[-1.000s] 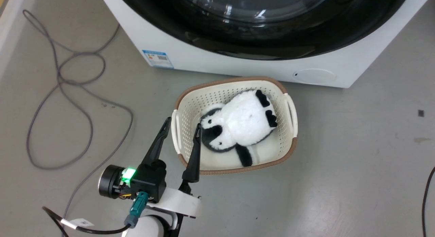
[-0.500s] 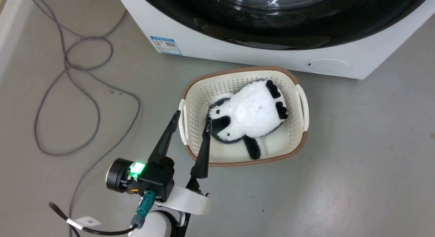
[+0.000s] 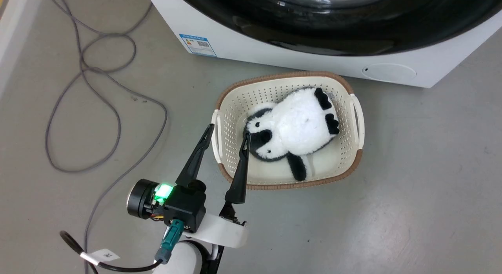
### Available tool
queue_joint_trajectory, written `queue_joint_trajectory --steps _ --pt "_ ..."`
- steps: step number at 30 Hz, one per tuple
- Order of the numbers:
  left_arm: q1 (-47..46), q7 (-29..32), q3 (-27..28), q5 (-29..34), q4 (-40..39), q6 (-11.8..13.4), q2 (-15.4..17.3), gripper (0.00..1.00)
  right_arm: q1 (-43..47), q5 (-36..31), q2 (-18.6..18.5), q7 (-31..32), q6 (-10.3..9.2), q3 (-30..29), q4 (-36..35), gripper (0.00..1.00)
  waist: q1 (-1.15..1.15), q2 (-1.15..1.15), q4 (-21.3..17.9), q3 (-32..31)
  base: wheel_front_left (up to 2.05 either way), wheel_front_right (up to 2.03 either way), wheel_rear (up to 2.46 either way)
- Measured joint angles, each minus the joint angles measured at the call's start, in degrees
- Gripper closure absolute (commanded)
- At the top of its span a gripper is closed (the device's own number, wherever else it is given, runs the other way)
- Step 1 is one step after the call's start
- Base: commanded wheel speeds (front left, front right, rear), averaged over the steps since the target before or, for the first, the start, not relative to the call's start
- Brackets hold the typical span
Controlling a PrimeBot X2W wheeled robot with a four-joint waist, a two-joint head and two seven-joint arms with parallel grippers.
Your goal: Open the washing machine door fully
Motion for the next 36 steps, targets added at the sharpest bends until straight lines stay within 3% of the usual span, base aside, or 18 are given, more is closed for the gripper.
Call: queue_joint_trajectory --steps 9,18,36 --pt "0.1 0.0 0.5 -0.1 0.2 0.0 0.0 0.0 6.1 -1.1 0.0 1.6 0.0 -0.9 -0.1 1.0 0.0 0.0 0.2 -4.1 0.0 0.0 0.0" --pt "1.7 0.0 2.9 -0.1 0.6 -0.1 0.0 0.0 14.7 -1.3 2.4 3.6 -0.01 -2.1 -2.0 1.0 -0.01 0.0 0.1 -9.7 0.0 0.0 0.0" --pt "8.1 0.0 9.3 0.2 1.0 -2.0 0.3 0.0 37.1 0.8 13.0 10.3 0.0 -4.2 -16.4 1.0 -0.01 0.0 0.2 -22.6 0.0 0.0 0.0"
